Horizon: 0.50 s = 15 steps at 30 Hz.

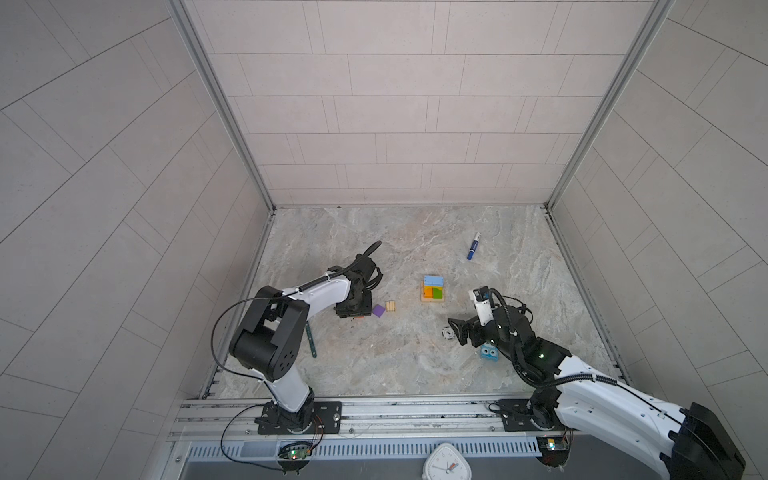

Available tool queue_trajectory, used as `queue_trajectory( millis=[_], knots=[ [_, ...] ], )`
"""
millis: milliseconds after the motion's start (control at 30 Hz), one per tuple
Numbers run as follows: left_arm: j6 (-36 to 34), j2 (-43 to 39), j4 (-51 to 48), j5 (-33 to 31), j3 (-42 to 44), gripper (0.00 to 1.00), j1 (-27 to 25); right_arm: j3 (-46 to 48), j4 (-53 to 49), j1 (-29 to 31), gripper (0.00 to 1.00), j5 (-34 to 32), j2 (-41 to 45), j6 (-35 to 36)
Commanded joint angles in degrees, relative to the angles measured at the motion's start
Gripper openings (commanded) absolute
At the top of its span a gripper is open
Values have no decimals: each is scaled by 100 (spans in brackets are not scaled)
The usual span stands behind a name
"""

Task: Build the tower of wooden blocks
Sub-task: 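Lower the left gripper and close it on the red cube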

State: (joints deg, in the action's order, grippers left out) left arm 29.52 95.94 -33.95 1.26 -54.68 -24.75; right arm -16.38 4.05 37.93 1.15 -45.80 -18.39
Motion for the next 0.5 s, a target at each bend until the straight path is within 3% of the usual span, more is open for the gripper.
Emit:
queue_trajectory(
  millis=[0, 467],
  knots=[
    [-62, 13, -24, -21, 54, 50, 32, -32, 35, 15, 100, 26, 3, 52],
    [-69, -93, -19, -5, 65, 42, 32, -2, 15, 18, 99, 4, 105, 54]
  ],
)
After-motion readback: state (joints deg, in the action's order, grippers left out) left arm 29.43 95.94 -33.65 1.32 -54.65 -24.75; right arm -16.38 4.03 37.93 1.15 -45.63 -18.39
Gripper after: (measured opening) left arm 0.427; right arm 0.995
